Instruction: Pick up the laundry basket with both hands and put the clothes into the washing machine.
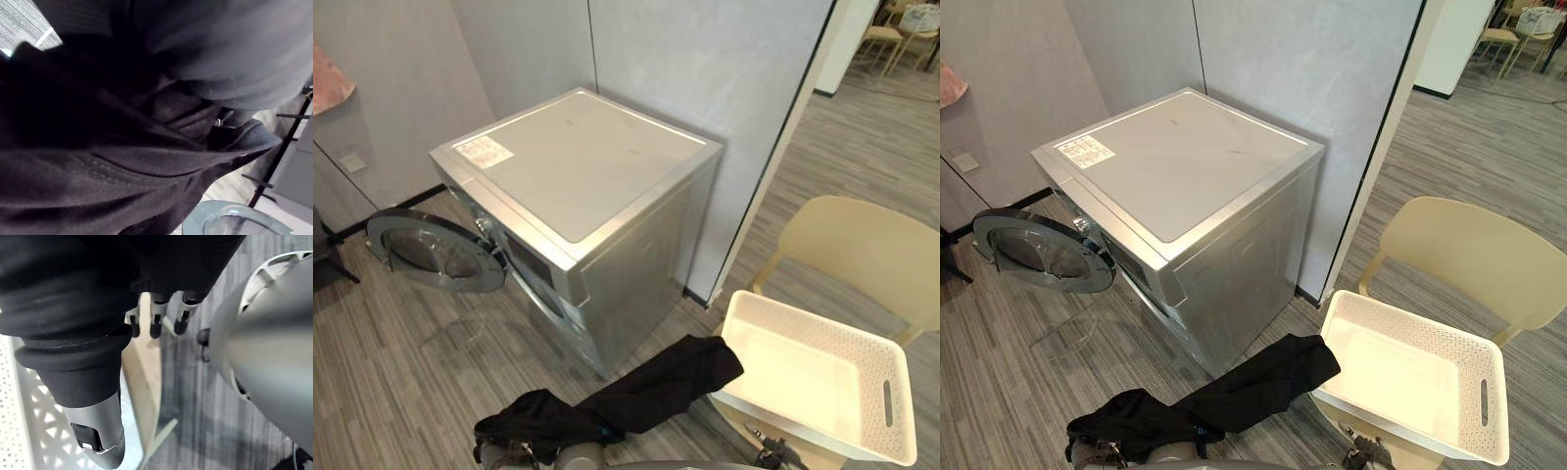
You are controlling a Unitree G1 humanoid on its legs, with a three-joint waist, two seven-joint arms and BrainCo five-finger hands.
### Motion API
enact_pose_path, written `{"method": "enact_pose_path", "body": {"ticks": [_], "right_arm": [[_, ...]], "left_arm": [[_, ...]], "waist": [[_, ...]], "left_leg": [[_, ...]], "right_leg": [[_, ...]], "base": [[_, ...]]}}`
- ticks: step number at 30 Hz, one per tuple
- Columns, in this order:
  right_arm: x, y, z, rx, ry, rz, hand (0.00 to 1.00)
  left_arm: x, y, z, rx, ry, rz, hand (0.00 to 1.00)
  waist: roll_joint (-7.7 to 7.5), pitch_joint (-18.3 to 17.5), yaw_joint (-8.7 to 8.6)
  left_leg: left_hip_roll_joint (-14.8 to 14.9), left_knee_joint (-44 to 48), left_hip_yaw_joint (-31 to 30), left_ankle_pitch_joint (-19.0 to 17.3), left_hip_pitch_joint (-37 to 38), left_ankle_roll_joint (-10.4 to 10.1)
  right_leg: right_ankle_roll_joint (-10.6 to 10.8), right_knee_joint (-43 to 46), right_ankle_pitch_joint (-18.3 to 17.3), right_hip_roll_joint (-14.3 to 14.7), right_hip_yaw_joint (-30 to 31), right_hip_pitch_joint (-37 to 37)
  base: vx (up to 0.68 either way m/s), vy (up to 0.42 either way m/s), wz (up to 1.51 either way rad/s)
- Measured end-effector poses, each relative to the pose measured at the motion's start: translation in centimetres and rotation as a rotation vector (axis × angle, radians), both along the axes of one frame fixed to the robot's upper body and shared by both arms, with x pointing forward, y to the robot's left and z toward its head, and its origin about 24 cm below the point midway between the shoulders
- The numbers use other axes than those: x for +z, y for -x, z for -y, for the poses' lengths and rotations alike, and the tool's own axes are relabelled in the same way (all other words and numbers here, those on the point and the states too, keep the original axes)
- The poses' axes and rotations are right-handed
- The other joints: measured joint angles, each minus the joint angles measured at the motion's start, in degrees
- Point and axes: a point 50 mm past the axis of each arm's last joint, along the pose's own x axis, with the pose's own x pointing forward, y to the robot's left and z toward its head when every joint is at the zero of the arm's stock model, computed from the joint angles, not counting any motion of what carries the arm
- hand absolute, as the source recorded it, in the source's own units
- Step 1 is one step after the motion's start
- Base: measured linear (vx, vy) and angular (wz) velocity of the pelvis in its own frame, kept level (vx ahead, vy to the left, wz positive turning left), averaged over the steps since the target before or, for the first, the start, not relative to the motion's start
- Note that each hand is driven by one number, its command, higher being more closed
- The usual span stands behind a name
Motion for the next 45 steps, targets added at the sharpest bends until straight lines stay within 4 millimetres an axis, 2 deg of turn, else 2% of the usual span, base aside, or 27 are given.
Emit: {"method": "enact_pose_path", "body": {"ticks": [2,3,5,6,8,9,10,12,13,14,16,19,23,24,25,27,31,33,35,36,37,38,39,40,41,43,45], "right_arm": [[-0.1,0.5,-0.1,-0.003,0.001,-0.015,0.0],[-0.1,0.3,-0.1,-0.007,0.005,-0.017,0.0],[0.0,-0.1,-0.3,-0.002,0.004,-0.008,0.0],[0.0,-0.2,-0.6,-0.007,-0.004,0.003,0.0],[-0.1,-0.1,-1.3,-0.016,-0.025,0.001,0.0],[-0.2,-0.2,-1.8,-0.033,-0.045,0.008,0.0],[-0.2,-0.1,-2.0,-0.044,-0.053,0.011,0.0],[-0.2,-0.6,-2.6,-0.064,-0.079,0.033,0.0],[-0.2,-1.0,-2.8,-0.064,-0.084,0.043,0.0],[-0.1,-1.3,-2.9,-0.074,-0.085,0.058,0.0],[-0.3,-0.8,-3.2,-0.1,-0.101,0.048,0.0],[-0.3,0.1,-2.2,-0.125,-0.076,0.037,0.0],[-0.4,1.1,-2.0,-0.133,-0.071,0.017,0.0],[-0.4,1.1,-2.0,-0.132,-0.071,0.016,0.0],[-0.3,0.6,-2.1,-0.125,-0.072,0.031,0.0],[0.1,-0.6,-2.0,-0.096,-0.061,0.068,0.0],[0.4,-1.5,-2.8,-0.039,-0.061,0.102,0.0],[0.4,-1.4,-2.8,-0.035,-0.057,0.097,0.0],[0.2,-0.8,-2.5,-0.042,-0.046,0.082,0.0],[0.1,0.0,-2.1,-0.058,-0.039,0.061,0.0],[-0.2,0.5,-2.7,-0.083,-0.066,0.035,0.0],[-0.5,0.8,-3.3,-0.073,-0.095,0.007,0.0],[-0.6,0.9,-3.3,-0.087,-0.104,-0.002,0.0],[-0.6,0.8,-3.2,-0.097,-0.106,0.002,0.0],[-0.5,0.3,-3.1,-0.106,-0.106,0.015,0.0],[-0.3,-0.5,-3.1,-0.097,-0.104,0.036,0.0],[-0.1,-1.2,-3.3,-0.076,-0.104,0.052,0.0]], "left_arm": [[0.2,-1.4,0.7,-0.095,-0.012,0.023,1.0],[0.4,-2.4,1.3,-0.166,-0.018,0.043,1.0],[0.5,-3.1,1.9,-0.238,-0.026,0.056,1.0],[0.6,-3.5,2.5,-0.281,-0.026,0.064,1.0],[0.7,-3.6,2.3,-0.295,-0.036,0.067,1.0],[0.6,-3.5,2.3,-0.3,-0.039,0.061,1.0],[0.6,-3.4,2.3,-0.308,-0.041,0.057,1.0],[0.5,-3.1,2.5,-0.323,-0.032,0.054,1.0],[0.5,-3.2,2.5,-0.329,-0.034,0.056,1.0],[0.5,-3.4,2.7,-0.34,-0.029,0.057,1.0],[0.6,-4.1,3.4,-0.384,-0.026,0.071,1.0],[0.5,-4.2,4.1,-0.436,-0.009,0.062,1.0],[1.0,-3.6,4.5,-0.486,-0.028,0.102,1.0],[1.1,-3.5,4.4,-0.489,-0.03,0.103,1.0],[1.1,-3.6,4.4,-0.497,-0.038,0.102,1.0],[1.2,-3.6,4.1,-0.497,-0.05,0.101,1.0],[1.3,-4.0,3.9,-0.49,-0.062,0.106,1.0],[1.4,-4.1,3.8,-0.482,-0.075,0.104,1.0],[1.4,-4.0,3.8,-0.478,-0.08,0.098,1.0],[1.0,-3.4,4.1,-0.483,-0.067,0.078,1.0],[1.0,-3.3,3.3,-0.492,-0.088,0.055,1.0],[1.1,-3.6,2.9,-0.52,-0.109,0.052,1.0],[1.2,-4.3,3.2,-0.566,-0.12,0.056,1.0],[1.2,-4.4,3.3,-0.584,-0.121,0.058,1.0],[1.2,-4.4,3.6,-0.603,-0.121,0.059,1.0],[1.2,-4.5,3.8,-0.643,-0.132,0.054,1.0],[1.4,-4.7,3.7,-0.648,-0.143,0.059,1.0]], "waist": [[0.38,-0.12,0.67],[0.46,-0.11,0.83],[0.95,-0.27,0.41],[1.4,-0.37,0.51],[0.78,-1.05,0.28],[0.15,-1.31,0.27],[-0.28,-1.41,0.29],[-1.74,-0.98,0.17],[-2.23,-0.93,0.14],[-2.32,-1.27,-1.49],[-3.52,-1.87,-2.79],[-0.59,-0.37,-3.86],[0.62,-0.52,-3.82],[1.03,-0.45,-3.25],[-0.03,-0.56,-2.3],[0.32,-0.02,-1.73],[-0.69,-0.04,-1.02],[-0.55,-0.22,-1.01],[-0.33,-0.84,-0.93],[0.31,-2.43,-0.92],[-2.15,-3.22,-1.0],[-3.6,-3.96,-1.15],[-3.87,-4.26,-1.05],[-3.78,-4.34,-1.11],[-3.5,-4.41,-1.1],[-2.12,-4.17,-0.9],[-1.79,-4.25,-1.17]], "left_leg": [[-1.04,4.91,-0.49,-3.1,-3.22,1.32],[-2.62,6.44,-0.43,-4.49,-5.0,3.11],[-4.35,6.26,-1.32,-4.79,-5.09,3.69],[-5.64,5.62,-3.23,-4.61,-4.95,4.38],[-7.17,3.49,-5.39,-3.87,-4.55,5.46],[-7.99,1.48,-7.04,-2.79,-3.56,6.03],[-8.14,0.47,-7.43,-2.63,-3.05,6.11],[-8.95,-2.88,-8.59,-2.06,-1.36,7.03],[-9.31,-3.31,-8.6,-2.05,-1.42,7.04],[-10.8,-3.71,-10.61,-1.96,-2.84,6.95],[-12.03,-4.69,-11.19,-0.69,-2.84,6.27],[-9.56,7.08,-14.64,-4.6,-2.09,5.16],[-7.71,25.42,-14.38,-0.79,-7.33,1.22],[-7.19,27.16,-13.78,0.25,-8.11,1.06],[-6.35,32.07,-12.03,3.67,-10.36,0.77],[-2.42,34.37,-10.82,-1.39,-13.01,3.68],[2.6,19.05,-13.62,-2.98,-13.42,2.83],[6.9,2.14,-17.77,-1.01,-11.98,0.41],[8.15,-1.2,-18.51,0.33,-10.85,-1.1],[8.02,0.19,-16.99,5.63,-11.25,-5.98],[5.54,4.09,-14.46,4.64,-12.31,-7.58],[3.81,4.62,-13.53,4.28,-12.7,-7.0],[2.28,5.13,-12.63,3.57,-13.03,-5.68],[1.88,5.32,-11.73,3.19,-12.76,-4.79],[1.27,5.26,-9.59,2.47,-11.67,-3.13],[0.85,3.88,-6.54,1.1,-8.87,-0.53],[0.08,1.69,-3.86,0.48,-4.83,1.37]], "right_leg": [[-0.31,-2.14,2.29,-0.07,-0.01,0.04],[-3.23,-4.03,4.55,-0.77,0.16,0.04],[-8.54,-4.55,6.92,-0.52,4.36,-0.48],[-8.9,-2.48,2.46,2.54,13.67,-1.08],[-7.9,1.63,-4.23,6.82,21.01,-2.14],[-6.12,4.17,-8.86,11.13,25.36,-2.75],[-5.59,5.21,-10.91,13.28,26.68,-3.27],[-6.04,6.45,-16.32,21.61,29.21,-6.9],[-6.84,5.66,-16.94,23.52,29.96,-8.29],[-10.24,5.01,-17.05,26.03,32.98,-8.83],[-11.3,3.38,-17.77,26.7,34.18,-9.19],[-12.94,3.08,-16.73,29.13,30.48,-4.07],[-12.88,3.88,-16.79,31.44,32.28,0.14],[-12.88,4.03,-16.79,31.57,32.84,0.29],[-12.91,2.35,-16.74,31.24,34.84,2.39],[-12.9,0.07,-16.76,30.85,38.25,3.83],[-10.2,-0.46,-18.24,26.43,42.64,4.14],[-6.66,-0.67,-20.27,23.8,44.31,5.39],[-3.8,-1.26,-21.89,21.58,44.76,6.75],[-1.75,-1.75,-22.75,19.76,46.09,7.8],[1.06,-0.76,-21.22,16.02,46.62,7.4],[2.07,-0.08,-17.69,14.06,46.55,6.13],[1.55,-0.32,-10.96,12.95,46.77,5.3],[1.45,-0.4,-7.58,12.44,46.98,4.79],[0.38,0.27,-1.05,11.52,47.46,3.54],[-3.64,2.57,5.86,10.15,47.07,1.47],[-6.0,5.32,4.67,9.91,43.9,0.31]], "base": [[-0.05,0.339,0.11],[-0.05,0.238,0.25],[-0.01,0.298,0.48],[0.01,0.263,0.62],[0.03,0.074,0.59],[0.05,0.011,0.52],[0.05,-0.04,0.46],[0.03,-0.096,0.2],[-0.04,-0.128,0.39],[-0.04,-0.112,0.63],[0.07,-0.132,0.71],[0.24,-0.083,0.53],[0.17,0.01,0.18],[0.16,0.075,-0.33],[0.11,0.051,-0.42],[0.16,0.063,-0.74],[0.19,0.151,-0.73],[0.29,0.362,-0.32],[0.27,0.432,-0.24],[0.38,0.667,-0.26],[0.39,0.687,-0.15],[0.32,0.569,0.02],[0.26,0.465,0.06],[0.39,0.722,-0.17],[0.3,0.612,-0.3],[0.2,0.575,-0.5],[0.04,0.436,-0.51]]}}
